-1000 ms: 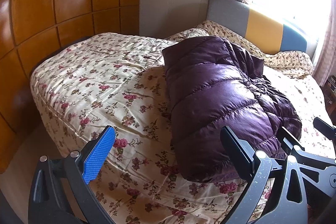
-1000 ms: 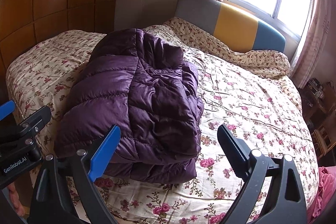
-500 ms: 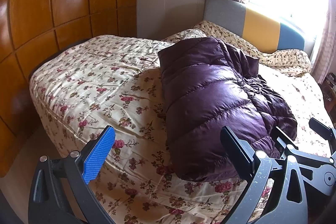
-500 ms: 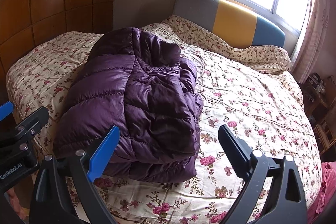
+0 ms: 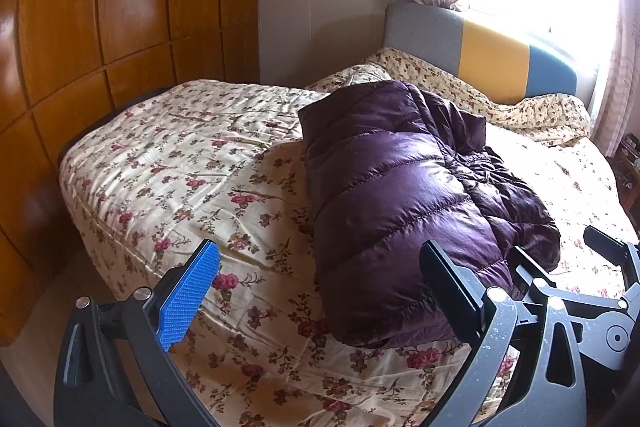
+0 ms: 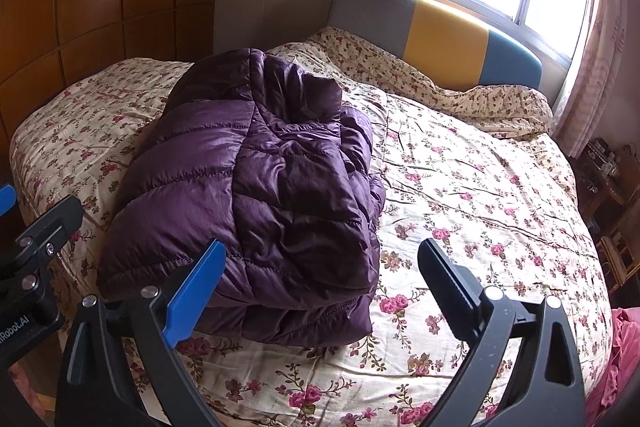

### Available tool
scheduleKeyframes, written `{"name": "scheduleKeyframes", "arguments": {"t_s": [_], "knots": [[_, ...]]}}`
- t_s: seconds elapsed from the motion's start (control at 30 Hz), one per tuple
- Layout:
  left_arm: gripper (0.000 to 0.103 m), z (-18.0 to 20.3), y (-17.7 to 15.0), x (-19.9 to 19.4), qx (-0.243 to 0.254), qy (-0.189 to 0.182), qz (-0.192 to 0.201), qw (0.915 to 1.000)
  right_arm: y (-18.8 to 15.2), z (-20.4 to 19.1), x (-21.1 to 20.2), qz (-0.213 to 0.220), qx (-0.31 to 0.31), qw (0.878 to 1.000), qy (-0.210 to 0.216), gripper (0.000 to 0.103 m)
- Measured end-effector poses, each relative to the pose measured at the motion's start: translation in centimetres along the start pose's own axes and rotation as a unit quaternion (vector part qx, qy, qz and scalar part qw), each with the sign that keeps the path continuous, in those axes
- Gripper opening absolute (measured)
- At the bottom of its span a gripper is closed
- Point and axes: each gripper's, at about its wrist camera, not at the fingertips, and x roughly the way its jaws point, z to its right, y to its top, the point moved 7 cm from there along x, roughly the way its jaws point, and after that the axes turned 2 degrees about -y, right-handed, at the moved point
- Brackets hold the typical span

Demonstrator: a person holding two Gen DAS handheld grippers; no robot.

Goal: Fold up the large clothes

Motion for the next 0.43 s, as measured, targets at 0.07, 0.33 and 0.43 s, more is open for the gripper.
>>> {"name": "scheduleKeyframes", "arguments": {"t_s": [0.07,0.33,0.43], "knots": [[0.096,-0.05,0.03,0.0,-0.001,-0.003,0.001,1.0,-0.03,0.02,0.03,-0.001,0.003,1.0,0.001,0.096],[0.096,0.07,-0.21,0.41,0.008,0.002,-0.011,0.9999,0.16,0.25,0.05,0.001,0.012,1.0,0.002,0.098],[0.096,0.06,-0.31,0.59,0.005,0.0,-0.015,0.9999,0.18,0.3,0.14,0.0,0.014,1.0,0.002,0.098]]}}
